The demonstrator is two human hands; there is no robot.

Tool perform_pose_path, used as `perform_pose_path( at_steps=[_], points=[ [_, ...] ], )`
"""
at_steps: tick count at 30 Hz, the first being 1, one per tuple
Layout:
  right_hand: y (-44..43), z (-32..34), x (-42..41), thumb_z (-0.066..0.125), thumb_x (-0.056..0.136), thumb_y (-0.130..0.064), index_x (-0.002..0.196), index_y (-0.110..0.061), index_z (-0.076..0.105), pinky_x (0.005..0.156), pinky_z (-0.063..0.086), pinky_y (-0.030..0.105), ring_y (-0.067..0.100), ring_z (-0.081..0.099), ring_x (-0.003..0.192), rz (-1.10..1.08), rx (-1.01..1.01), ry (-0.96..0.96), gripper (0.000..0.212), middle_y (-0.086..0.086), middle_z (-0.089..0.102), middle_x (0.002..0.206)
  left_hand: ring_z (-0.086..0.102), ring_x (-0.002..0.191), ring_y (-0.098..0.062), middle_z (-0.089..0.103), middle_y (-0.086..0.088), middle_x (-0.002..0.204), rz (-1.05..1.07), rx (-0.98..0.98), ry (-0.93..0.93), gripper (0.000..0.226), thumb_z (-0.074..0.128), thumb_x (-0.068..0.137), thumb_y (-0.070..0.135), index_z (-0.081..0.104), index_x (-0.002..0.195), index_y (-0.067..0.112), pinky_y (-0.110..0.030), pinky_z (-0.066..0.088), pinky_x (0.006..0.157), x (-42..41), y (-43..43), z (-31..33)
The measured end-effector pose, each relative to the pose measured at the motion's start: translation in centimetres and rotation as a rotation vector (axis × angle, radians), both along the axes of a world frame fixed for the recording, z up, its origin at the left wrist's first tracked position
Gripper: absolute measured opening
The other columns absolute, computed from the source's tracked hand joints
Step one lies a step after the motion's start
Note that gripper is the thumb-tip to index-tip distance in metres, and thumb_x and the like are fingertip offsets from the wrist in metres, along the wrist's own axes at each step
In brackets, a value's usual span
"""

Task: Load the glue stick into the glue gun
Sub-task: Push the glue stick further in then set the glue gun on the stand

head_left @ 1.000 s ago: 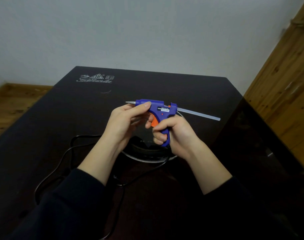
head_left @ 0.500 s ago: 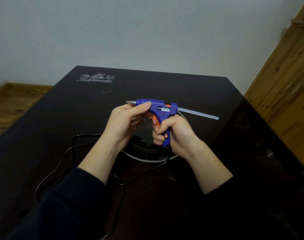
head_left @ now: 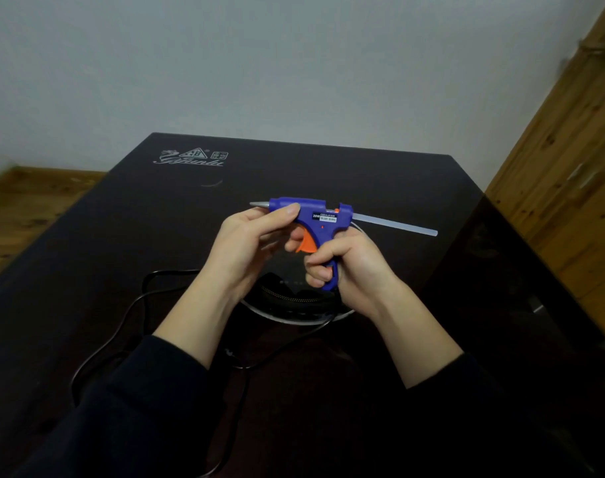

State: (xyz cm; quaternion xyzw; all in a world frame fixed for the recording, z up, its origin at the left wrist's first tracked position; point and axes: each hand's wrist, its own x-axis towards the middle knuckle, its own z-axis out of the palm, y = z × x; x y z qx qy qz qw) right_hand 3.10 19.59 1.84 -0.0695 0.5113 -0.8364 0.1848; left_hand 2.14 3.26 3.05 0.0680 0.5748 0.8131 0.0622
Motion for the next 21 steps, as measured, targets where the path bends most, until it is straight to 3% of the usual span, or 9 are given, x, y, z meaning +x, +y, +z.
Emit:
perform_pose_path(
  at_steps=[11,21],
  points=[
    [-0.11,-0.03,0.09,0.053,0.068,0.013,0.095,0.003,0.067,0.046,0.036,0.027,0.012,0.041,0.036,-0.009,-0.013,0.001,0.032,0.016,0.069,0.084,0.056,0.062,-0.022,0.065,-0.015,0.074,-0.001,-0.020,0.015,0.022,0.071,0.090,0.021,0.069,0.092,-0.001,-0.035,0.045,0.074,-0.06,-0.12,0.05],
    [-0.15,0.21,0.24,0.047,0.070,0.017,0.081,0.001,0.064,0.045,0.034,0.026,0.013,0.039,0.034,-0.033,0.029,-0.042,0.026,0.014,0.063,0.071,0.063,0.066,-0.029,0.065,-0.026,0.078,-0.007,-0.040,0.015,0.024,0.070,0.090,0.020,0.070,0.090,-0.003,-0.029,0.051,0.069,-0.05,-0.09,-0.02]
  ],
)
